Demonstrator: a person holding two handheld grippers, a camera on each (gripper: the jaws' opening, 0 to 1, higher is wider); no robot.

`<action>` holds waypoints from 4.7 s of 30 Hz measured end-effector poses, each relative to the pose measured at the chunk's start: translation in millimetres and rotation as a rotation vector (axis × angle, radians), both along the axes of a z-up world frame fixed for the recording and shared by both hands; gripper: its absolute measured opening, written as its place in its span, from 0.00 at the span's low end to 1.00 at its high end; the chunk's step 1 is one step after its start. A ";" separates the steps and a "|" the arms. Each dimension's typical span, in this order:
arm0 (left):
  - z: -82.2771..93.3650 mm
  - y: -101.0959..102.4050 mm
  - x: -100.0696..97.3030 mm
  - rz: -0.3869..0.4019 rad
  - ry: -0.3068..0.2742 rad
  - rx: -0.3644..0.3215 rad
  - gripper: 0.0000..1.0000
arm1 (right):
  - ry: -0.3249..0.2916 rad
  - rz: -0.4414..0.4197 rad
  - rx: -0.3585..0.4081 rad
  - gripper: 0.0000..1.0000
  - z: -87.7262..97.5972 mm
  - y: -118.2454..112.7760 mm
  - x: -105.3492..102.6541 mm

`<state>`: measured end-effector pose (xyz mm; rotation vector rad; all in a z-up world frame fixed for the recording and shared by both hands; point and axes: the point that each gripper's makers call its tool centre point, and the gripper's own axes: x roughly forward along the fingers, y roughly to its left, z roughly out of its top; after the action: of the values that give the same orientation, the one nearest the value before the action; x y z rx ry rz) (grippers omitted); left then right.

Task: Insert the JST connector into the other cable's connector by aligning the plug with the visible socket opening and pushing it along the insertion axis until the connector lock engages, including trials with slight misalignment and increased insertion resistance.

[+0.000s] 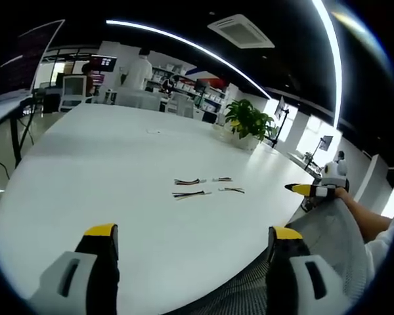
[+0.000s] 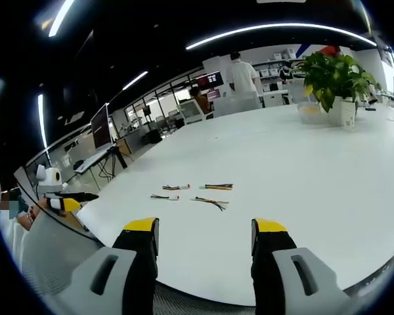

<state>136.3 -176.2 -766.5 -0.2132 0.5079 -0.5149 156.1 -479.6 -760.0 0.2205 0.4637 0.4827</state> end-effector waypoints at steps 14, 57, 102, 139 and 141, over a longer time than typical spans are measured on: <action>-1.4 -0.2 -0.7 -0.004 0.008 -0.002 0.92 | 0.005 0.000 -0.002 0.55 -1.9 -2.9 0.6; -1.7 -4.1 5.4 -0.086 0.051 0.059 0.99 | -0.081 0.064 -0.014 0.58 19.5 -8.4 21.4; 106.5 -73.3 150.0 -0.643 -0.356 -0.063 0.83 | -0.350 0.800 -0.046 0.39 125.6 44.1 123.1; -44.0 -142.0 173.4 -0.747 -0.098 0.045 0.53 | -0.105 0.880 -0.116 0.22 -31.9 106.4 159.5; -47.7 -142.8 175.8 -0.745 -0.107 0.046 0.51 | -0.099 0.883 -0.133 0.21 -40.0 108.2 159.9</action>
<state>312.1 -319.0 -814.2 0.0589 0.4855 -1.2322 316.0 -371.4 -800.0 -0.1551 0.4808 1.3140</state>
